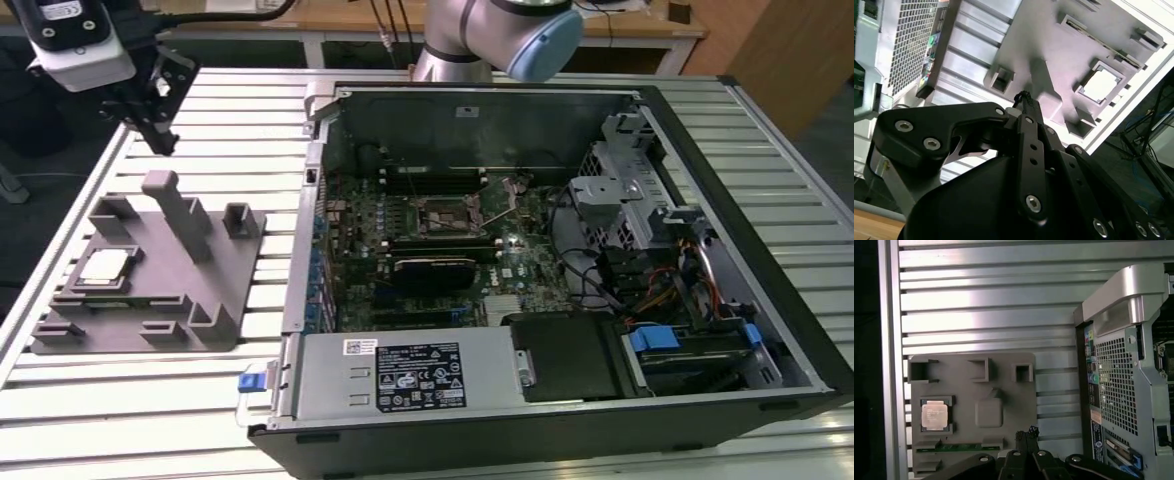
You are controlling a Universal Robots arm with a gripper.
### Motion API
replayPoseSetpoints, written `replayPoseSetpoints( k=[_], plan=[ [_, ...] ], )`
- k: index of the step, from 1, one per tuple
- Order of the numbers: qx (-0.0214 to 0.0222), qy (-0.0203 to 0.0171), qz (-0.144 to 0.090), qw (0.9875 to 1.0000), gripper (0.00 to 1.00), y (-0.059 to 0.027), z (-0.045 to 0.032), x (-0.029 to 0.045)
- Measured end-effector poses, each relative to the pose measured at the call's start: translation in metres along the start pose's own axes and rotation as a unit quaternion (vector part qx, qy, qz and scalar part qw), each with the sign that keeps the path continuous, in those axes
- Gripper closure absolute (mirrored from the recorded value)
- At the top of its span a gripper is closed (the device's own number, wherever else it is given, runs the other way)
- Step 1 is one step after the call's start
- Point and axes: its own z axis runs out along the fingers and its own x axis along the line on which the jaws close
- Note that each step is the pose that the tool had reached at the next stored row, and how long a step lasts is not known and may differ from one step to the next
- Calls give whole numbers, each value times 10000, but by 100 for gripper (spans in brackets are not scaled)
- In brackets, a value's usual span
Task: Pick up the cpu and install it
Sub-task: 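Reach for the cpu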
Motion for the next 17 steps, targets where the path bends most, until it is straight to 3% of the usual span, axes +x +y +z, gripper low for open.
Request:
replayPoseSetpoints(
  k=[17],
  plan=[
    [0,1,-1,10000,89,-41,112,477]
  ],
)
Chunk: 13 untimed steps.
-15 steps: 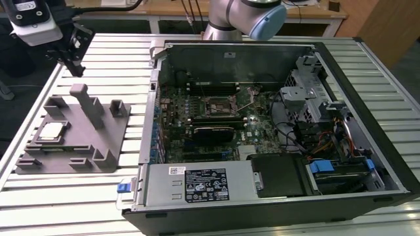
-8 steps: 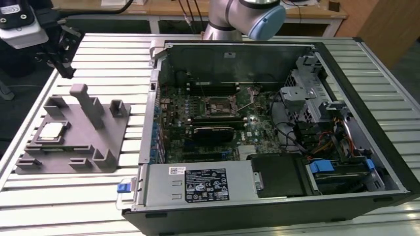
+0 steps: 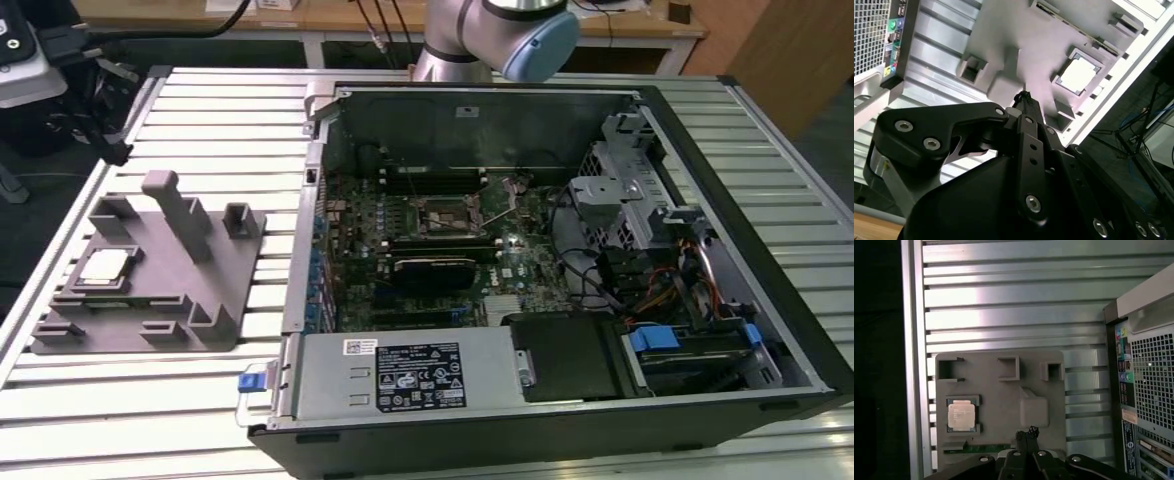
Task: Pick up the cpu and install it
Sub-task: 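Reach for the cpu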
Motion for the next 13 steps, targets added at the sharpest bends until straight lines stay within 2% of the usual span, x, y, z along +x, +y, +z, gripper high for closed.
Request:
replayPoseSetpoints(
  k=[6,13],
  plan=[
    [0,-1,1,10000,89,-15,61,160],
    [0,0,0,10000,89,-30,154,310]
  ],
)
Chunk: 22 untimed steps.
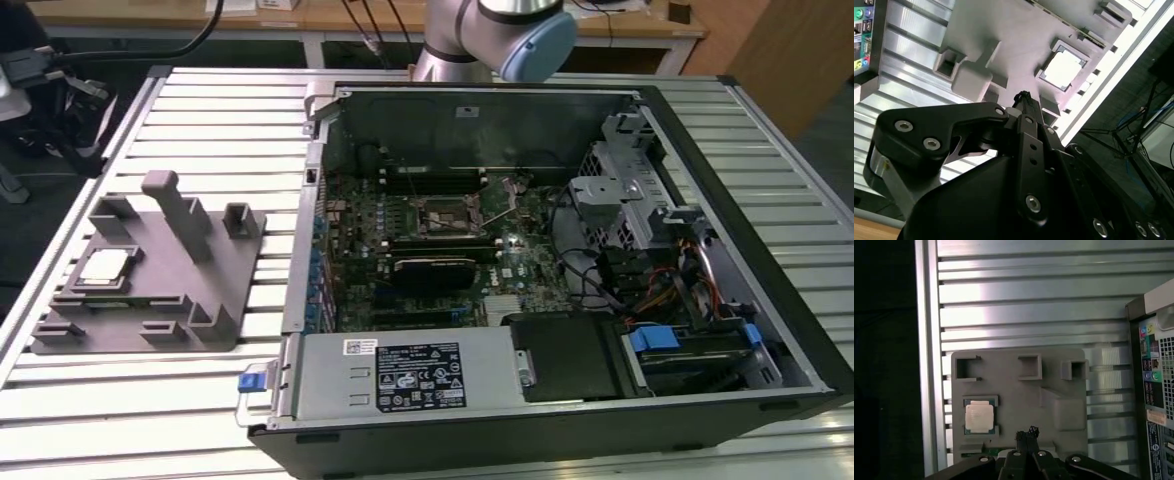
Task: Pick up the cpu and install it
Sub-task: 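Reach for the cpu, then pick up the cpu and move it towards the insertion slot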
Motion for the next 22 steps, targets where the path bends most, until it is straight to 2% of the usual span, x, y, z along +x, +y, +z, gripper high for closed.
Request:
replayPoseSetpoints(
  k=[13,22],
  plan=[
    [-1,-1,0,10000,89,-23,176,204],
    [0,0,0,10000,89,-25,199,218]
  ],
)
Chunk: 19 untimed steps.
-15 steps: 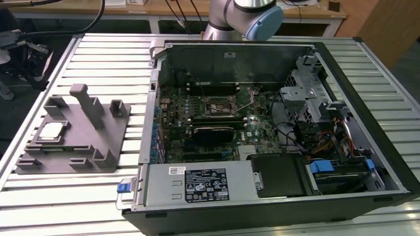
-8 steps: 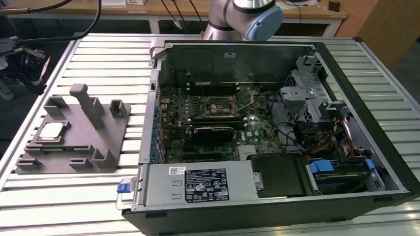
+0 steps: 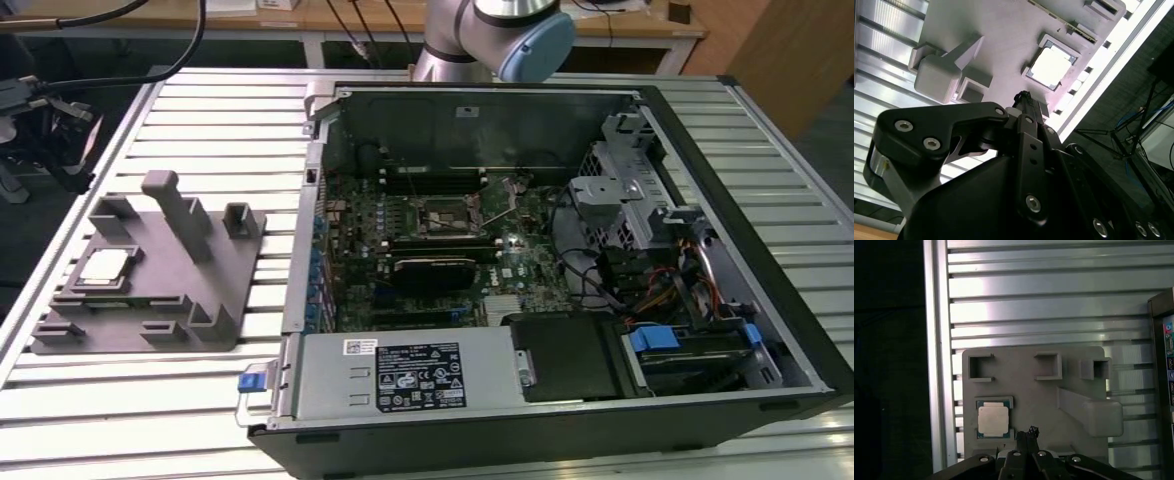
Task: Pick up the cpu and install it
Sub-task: 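Pick up the cpu and move it towards the insertion slot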
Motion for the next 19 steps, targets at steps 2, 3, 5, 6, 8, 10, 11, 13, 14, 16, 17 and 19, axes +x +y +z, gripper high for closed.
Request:
replayPoseSetpoints(
  k=[2,3,5,6,8,10,11,13,14,16,17,19],
  plan=[
    [0,-1,0,10000,89,0,4,0],
    [-1,-2,0,10000,89,0,9,0],
    [0,-1,0,10000,89,-1,20,1],
    [0,0,0,10000,89,-1,27,1],
    [0,0,0,10000,89,-2,45,5],
    [0,-1,0,10000,89,-3,65,10],
    [0,0,0,10000,89,-4,76,12],
    [0,0,0,10000,89,-6,101,20],
    [0,-1,0,10000,89,-7,115,24],
    [0,-1,0,10000,89,-9,143,36],
    [0,-1,0,10000,89,-10,156,42],
    [0,-1,0,10000,89,-12,181,53]
  ],
)
